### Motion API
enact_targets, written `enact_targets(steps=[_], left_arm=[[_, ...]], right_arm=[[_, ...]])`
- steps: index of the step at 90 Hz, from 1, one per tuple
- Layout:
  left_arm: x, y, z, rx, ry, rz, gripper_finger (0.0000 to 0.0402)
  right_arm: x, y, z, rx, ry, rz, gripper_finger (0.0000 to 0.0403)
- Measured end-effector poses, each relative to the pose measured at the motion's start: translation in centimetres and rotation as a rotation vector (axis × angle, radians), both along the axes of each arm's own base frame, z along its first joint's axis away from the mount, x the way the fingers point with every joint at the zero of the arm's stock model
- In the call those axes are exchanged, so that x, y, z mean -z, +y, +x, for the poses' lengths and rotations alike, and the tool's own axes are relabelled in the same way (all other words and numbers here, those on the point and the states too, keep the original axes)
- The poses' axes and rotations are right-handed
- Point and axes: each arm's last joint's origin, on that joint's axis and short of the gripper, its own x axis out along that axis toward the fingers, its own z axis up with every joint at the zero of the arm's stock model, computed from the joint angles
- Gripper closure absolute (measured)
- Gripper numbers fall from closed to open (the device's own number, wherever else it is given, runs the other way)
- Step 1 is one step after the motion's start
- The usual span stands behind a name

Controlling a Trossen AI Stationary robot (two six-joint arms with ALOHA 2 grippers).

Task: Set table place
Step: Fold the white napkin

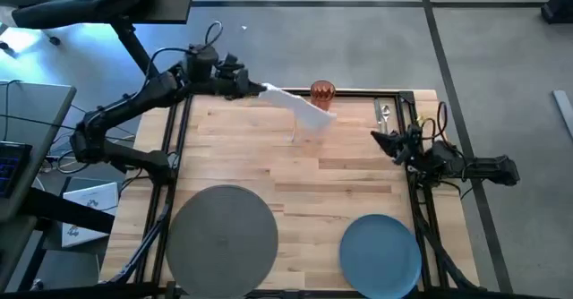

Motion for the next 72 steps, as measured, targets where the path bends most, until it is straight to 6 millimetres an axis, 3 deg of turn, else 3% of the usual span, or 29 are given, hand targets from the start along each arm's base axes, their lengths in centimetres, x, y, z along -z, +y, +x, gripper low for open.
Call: enact_targets(steps=[18, 27, 37, 48, 59, 72], left_arm=[[6.9, -3.4, 0.9, 0.152, 0.306, 0.059, 0.0402], [11.3, -5.4, 0.6, 0.198, 0.414, -0.03, 0.0402], [14.2, -7.6, 0.2, 0.221, 0.461, -0.117, 0.0401], [15.4, -9.5, 0.5, 0.323, 0.395, -0.239, 0.0394], [14.8, -10.7, 1.3, 0.418, 0.277, -0.326, 0.0352], [14.7, -11.0, 0.9, 0.467, 0.349, -0.39, 0.0295]], right_arm=[[0.2, 0.0, 0.2, -0.021, 0.008, 0.023, 0.0402], [0.1, 0.2, 0.4, -0.077, 0.035, 0.03, 0.0402], [-1.3, 0.4, 0.8, -0.138, 0.089, 0.02, 0.0402], [-3.2, 0.5, 1.6, -0.195, 0.255, 0.024, 0.0402], [-5.1, 0.7, 3.1, -0.261, 0.452, 0.012, 0.0402], [-6.4, 0.8, 5.9, -0.326, 0.642, -0.068, 0.0402]])
